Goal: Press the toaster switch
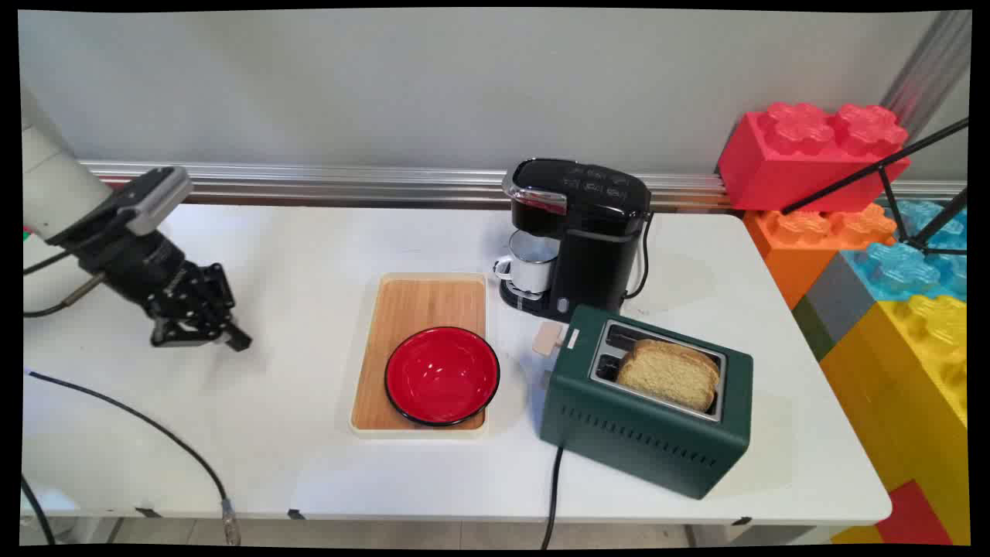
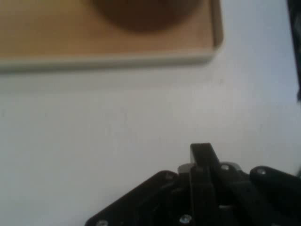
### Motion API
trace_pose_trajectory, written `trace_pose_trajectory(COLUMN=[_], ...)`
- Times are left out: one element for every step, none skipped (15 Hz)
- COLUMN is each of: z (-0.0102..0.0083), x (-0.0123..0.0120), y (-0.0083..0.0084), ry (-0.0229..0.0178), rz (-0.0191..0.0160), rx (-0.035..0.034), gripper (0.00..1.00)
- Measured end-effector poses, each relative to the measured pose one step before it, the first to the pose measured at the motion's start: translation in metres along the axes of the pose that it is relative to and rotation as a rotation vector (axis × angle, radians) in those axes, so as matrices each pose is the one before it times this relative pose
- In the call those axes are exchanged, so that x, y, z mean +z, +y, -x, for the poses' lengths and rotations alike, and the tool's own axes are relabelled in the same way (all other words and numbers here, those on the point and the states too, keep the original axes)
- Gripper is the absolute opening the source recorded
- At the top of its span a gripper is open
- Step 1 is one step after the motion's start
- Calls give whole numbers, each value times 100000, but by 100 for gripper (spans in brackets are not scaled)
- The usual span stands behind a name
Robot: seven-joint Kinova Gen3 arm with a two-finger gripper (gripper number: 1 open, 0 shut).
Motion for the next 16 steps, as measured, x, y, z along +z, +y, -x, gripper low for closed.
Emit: trace_pose_trajectory(z=[-362, -592, -715, -741, -609, -675, -594, -458, -442, -380, -284, -176, -240, -254, -292, -304], x=[-13, -6, 18, 31, 54, 82, 98, 108, 113, 135, 128, 101, 166, 230, 383, 471], y=[-42, -49, -38, 22, 25, 42, 42, 35, 47, 0, -34, -42, -81, -116, -180, -219], ry=[2102, 3314, 3933, 4064, 3317, 3736, 3351, 2543, 2670, 2229, 1649, 967, 1298, 1375, 1177, 1150], rz=[370, 709, 926, 851, 730, 795, 762, 629, 605, 538, 322, 171, 161, 108, 139, -59], rx=[-242, -397, -459, -422, -224, -217, -118, 41, 30, 263, 434, 397, 746, 1016, 1288, 1312], gripper=[0, 0, 0, 0, 0, 0, 0, 0, 0, 0, 0, 0, 0, 0, 0, 0])
